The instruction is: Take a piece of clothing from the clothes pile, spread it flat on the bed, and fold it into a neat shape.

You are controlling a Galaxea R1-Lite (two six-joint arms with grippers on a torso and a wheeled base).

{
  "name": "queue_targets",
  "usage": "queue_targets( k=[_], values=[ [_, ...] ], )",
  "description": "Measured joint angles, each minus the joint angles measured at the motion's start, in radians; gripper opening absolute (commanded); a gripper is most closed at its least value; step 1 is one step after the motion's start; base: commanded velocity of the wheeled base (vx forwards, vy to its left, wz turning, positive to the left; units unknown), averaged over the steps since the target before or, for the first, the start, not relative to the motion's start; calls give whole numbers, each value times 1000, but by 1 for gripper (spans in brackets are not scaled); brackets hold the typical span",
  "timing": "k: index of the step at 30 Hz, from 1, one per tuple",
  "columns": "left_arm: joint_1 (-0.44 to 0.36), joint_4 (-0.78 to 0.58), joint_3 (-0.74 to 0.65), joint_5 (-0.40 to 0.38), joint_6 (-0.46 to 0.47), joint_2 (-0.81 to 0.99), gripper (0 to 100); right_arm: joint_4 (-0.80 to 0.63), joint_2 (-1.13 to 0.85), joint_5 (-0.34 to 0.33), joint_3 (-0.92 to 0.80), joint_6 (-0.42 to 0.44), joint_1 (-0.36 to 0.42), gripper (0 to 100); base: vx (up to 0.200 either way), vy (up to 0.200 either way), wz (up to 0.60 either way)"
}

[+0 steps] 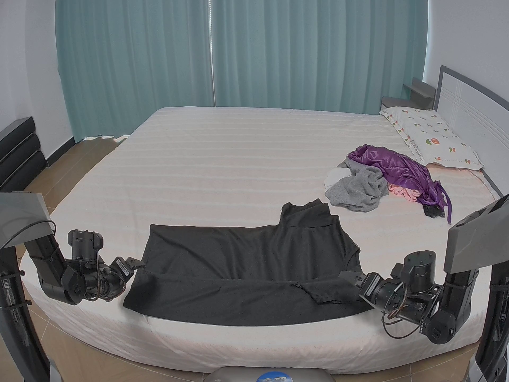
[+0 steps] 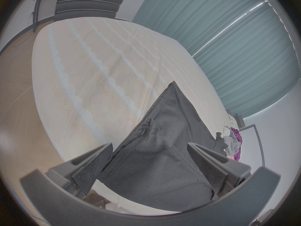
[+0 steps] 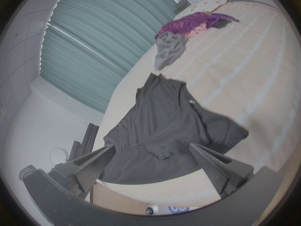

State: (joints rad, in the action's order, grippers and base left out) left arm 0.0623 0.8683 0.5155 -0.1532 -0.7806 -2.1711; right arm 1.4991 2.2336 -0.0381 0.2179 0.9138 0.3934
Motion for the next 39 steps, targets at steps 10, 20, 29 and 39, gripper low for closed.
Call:
queue_targets(
  k=[10,20,29,39],
  values=[
    [-3,1,0,-1,-13,0,100,-76,107,77,122,64,72,100,0,0,0],
    [-3,1,0,-2,-12,0,100,-97,143,83,147,79,82,100,0,0,0],
    [-4,1,0,-2,-12,0,100,-186,145,83,164,84,80,100,0,0,0],
    [-5,1,0,-2,-12,0,100,-300,145,129,241,82,63,100,0,0,0]
  ],
)
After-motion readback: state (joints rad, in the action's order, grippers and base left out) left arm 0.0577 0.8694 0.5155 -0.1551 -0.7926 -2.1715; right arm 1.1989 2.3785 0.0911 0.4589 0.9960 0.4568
